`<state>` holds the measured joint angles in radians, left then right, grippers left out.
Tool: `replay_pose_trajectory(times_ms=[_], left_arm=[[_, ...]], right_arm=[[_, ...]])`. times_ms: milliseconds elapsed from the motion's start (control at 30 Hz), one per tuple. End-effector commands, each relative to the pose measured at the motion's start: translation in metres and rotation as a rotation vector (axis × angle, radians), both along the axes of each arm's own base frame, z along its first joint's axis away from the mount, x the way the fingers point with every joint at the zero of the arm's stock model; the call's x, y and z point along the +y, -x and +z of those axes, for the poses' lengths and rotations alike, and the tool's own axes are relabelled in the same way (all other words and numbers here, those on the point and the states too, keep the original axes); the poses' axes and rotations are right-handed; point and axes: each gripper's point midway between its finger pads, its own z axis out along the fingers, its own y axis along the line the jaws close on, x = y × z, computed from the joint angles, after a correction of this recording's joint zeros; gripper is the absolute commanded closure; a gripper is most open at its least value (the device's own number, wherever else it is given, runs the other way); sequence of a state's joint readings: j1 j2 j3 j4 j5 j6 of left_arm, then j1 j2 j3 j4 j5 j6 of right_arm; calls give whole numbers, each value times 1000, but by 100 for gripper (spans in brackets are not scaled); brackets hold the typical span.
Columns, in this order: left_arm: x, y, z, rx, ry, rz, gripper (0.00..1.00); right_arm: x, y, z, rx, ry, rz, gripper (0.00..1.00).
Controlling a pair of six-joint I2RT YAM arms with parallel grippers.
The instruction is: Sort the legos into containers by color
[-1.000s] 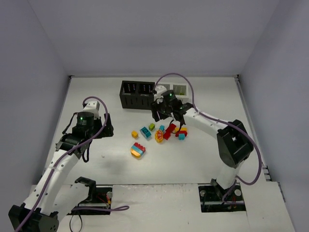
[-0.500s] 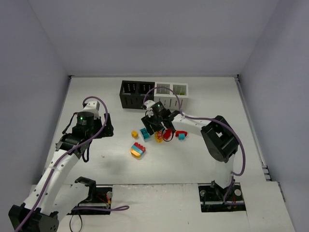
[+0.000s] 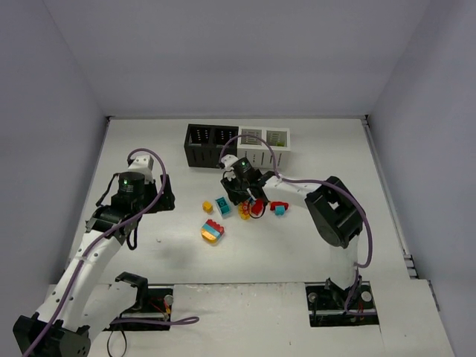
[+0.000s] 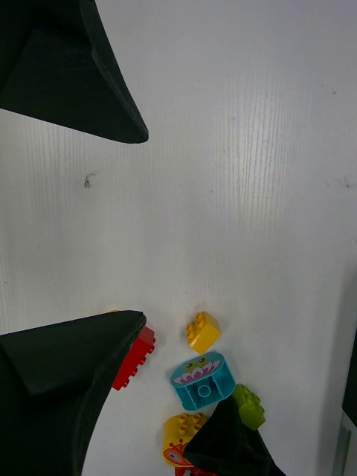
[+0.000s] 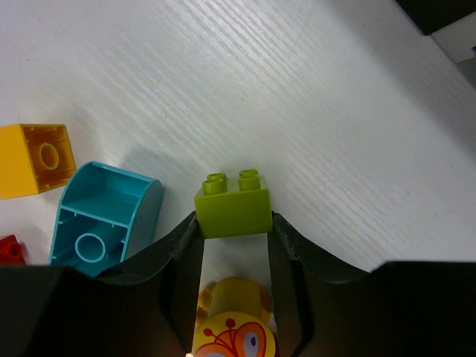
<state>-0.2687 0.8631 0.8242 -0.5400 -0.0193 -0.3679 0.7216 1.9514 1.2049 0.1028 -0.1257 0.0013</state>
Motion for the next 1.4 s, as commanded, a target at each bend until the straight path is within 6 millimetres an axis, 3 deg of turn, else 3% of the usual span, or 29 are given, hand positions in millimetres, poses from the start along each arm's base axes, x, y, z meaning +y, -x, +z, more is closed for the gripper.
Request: replay_pose_trajectory(times_ms=[0,133,233,333,367,433,467,567,733,833,867,967,1200,1367], left_arm=[[-3,-10,17,-70,4,-10,13],[-2,-10,17,-72,1,-8,13],[-2,-10,18,-72,1,-7,13],[-2,-10,18,-73,3,-8,13],[-3,-10,18,-73,5,-8,13],[-3,-11,17,-71,5,-12,13],[-4,-10,18,-72,7,-12,13],[-4,-10,18,-74,6,-13,13],[-2,-10,18,-73,2,-7,13],[-2,-10,18,-73,1,-6,13],[-2,-10,18,-73,1,-5,13],[-2,-10,18,-75,1,-7,13],[-2,-10,19,-75,0,-6,13],[-2,-11,18,-75,1,-4,13]], right_arm=[[17,-29,63,-167,-88,-5,97],[10,-41,99,-238,-120,-46,100],[-7,-55,141,-328,-149,-130,100],[-44,-81,193,-417,-207,-276,100],[-64,-93,201,-424,-226,-340,100],[-84,-106,217,-444,-249,-399,100],[-100,-116,220,-452,-248,-443,100],[-123,-133,223,-459,-236,-509,98],[-142,-158,202,-406,-246,-576,92],[-146,-169,192,-388,-243,-590,79],[-144,-172,190,-383,-244,-587,70],[-141,-176,192,-385,-252,-577,55],[-135,-163,207,-413,-249,-526,35],[-113,-130,222,-420,-266,-456,37]])
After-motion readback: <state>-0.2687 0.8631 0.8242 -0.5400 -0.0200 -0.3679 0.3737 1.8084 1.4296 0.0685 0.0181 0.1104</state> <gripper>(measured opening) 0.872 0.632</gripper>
